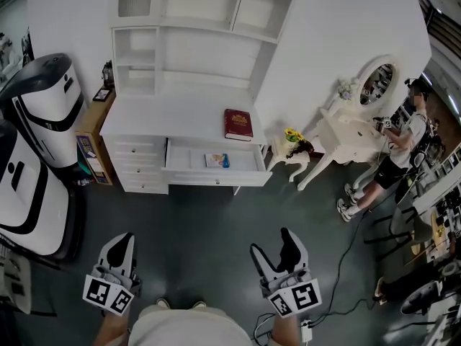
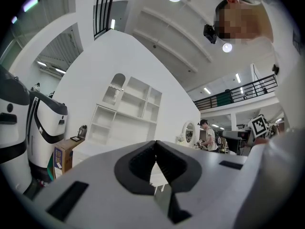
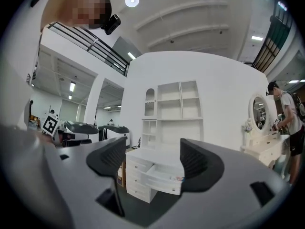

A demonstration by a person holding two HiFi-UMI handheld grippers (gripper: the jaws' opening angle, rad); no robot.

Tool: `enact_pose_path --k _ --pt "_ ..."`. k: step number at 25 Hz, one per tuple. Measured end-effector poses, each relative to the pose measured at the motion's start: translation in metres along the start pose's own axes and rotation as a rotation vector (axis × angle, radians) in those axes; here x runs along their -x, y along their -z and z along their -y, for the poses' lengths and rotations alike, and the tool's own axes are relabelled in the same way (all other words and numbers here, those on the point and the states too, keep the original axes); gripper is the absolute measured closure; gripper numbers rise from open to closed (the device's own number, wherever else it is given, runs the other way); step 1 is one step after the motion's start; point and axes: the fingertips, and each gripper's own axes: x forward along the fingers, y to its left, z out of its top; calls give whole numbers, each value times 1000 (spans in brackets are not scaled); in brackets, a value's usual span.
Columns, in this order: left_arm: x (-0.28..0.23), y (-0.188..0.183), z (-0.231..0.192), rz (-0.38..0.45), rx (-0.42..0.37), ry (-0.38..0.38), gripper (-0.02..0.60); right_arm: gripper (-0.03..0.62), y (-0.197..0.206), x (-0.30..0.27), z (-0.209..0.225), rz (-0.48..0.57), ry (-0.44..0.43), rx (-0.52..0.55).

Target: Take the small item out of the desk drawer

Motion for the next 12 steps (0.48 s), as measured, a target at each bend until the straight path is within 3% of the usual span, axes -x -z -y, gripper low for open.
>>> enact_pose_path --k 2,5,12 --pt "-3 3 6 -4 -1 -4 566 173 1 2 10 -4 0 7" --pt "-8 7 16 -9 -6 -7 566 101 7 5 21 -27 -15 7" --pt "-12 24 43 -34 -9 -27 566 95 27 16 43 -65 -27 26"
